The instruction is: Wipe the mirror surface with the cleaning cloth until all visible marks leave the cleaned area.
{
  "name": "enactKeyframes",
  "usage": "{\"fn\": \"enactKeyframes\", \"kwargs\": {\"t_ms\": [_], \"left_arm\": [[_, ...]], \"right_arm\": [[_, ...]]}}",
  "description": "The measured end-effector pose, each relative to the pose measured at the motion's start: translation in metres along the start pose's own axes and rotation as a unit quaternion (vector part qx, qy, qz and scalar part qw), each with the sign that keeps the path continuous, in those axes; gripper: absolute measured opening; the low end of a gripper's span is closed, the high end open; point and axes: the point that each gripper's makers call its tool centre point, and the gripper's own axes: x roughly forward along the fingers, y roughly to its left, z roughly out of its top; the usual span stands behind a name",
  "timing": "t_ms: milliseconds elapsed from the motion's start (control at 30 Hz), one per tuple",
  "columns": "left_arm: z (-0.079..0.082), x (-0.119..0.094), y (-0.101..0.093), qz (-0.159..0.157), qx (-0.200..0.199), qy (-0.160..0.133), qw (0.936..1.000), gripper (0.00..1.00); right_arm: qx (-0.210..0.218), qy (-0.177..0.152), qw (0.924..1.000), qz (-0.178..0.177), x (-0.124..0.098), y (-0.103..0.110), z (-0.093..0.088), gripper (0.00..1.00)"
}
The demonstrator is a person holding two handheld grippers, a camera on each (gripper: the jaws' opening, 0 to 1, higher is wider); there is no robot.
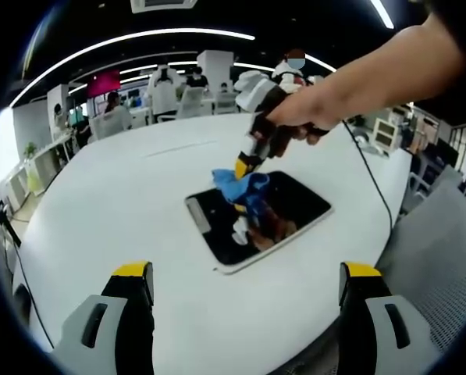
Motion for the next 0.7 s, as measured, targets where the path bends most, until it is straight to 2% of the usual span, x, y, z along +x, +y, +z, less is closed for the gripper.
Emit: {"fn": "enactKeyframes", "kwargs": {"t_ms": [500, 700], "left_arm": [[-0.001, 0.001, 0.001, 0.000, 0.002, 0.001, 1.0000, 0.99], [-0.001, 0.001, 0.001, 0.000, 0.002, 0.002, 1.0000, 0.99]], "right_arm": [[0.005, 0.002, 1.0000, -0.004, -0.005, -0.011, -0.005, 0.00], [0.009, 0.002, 0.9999, -0.009, -0.006, -0.023, -0.006, 0.00]]}}
